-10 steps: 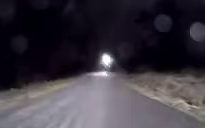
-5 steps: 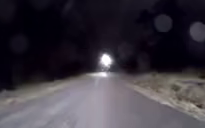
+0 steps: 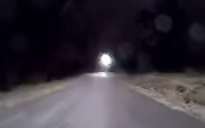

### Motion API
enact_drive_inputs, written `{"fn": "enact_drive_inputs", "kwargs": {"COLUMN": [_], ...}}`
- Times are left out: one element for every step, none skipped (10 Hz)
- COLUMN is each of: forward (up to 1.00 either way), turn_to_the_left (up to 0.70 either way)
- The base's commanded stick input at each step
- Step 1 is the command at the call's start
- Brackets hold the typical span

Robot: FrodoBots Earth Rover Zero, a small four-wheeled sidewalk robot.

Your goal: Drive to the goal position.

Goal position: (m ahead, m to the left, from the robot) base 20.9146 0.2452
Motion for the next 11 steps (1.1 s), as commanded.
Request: {"fn": "enact_drive_inputs", "kwargs": {"forward": [0.70,0.70,0.70,0.70,0.70,0.70,0.70,0.70,0.70,0.70,0.70], "turn_to_the_left": [0.09,0.09,0.09,0.07,0.03,0.03,0.04,0.04,0.03,0.03,0.05]}}
